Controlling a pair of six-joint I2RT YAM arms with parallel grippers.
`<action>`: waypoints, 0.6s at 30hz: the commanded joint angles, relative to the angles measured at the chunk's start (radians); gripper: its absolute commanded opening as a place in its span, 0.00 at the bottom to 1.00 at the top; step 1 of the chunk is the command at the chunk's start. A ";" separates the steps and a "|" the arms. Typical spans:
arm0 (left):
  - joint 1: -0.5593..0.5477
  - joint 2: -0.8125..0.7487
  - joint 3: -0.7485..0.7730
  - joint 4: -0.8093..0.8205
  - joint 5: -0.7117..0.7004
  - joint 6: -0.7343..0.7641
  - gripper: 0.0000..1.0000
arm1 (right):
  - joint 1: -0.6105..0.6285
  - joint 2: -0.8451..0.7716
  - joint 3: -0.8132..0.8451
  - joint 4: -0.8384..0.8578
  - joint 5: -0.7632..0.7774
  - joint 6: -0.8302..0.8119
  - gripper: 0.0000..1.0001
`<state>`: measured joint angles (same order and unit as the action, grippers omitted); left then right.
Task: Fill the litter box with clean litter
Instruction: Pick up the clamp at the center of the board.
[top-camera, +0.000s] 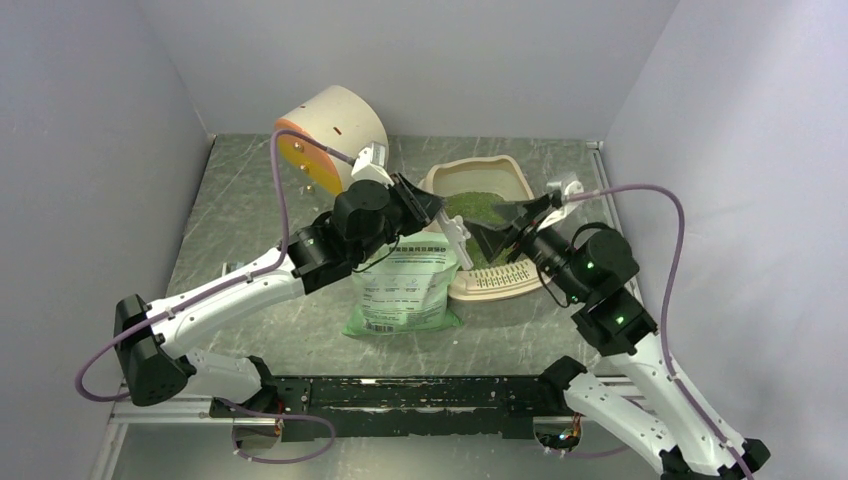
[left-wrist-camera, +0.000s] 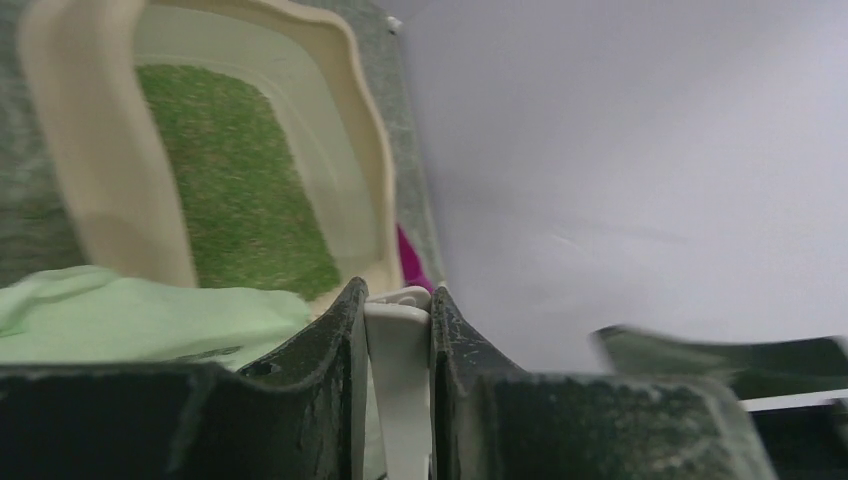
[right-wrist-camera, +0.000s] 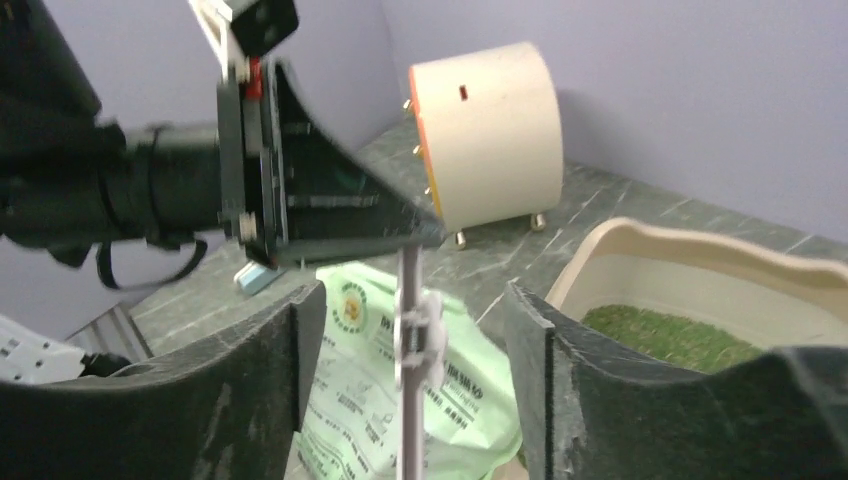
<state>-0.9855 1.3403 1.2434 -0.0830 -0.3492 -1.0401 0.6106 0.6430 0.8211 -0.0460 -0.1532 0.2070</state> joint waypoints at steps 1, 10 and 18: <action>-0.005 -0.075 -0.012 -0.059 -0.102 0.160 0.05 | 0.000 0.086 0.192 -0.215 0.058 -0.004 0.76; -0.004 -0.116 -0.010 -0.091 -0.146 0.228 0.05 | 0.000 0.322 0.385 -0.469 -0.202 -0.114 0.86; -0.004 -0.124 -0.018 -0.068 -0.128 0.227 0.05 | 0.000 0.363 0.374 -0.411 -0.280 -0.101 0.79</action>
<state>-0.9855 1.2324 1.2236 -0.1673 -0.4664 -0.8303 0.6102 1.0031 1.1927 -0.4797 -0.3630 0.1143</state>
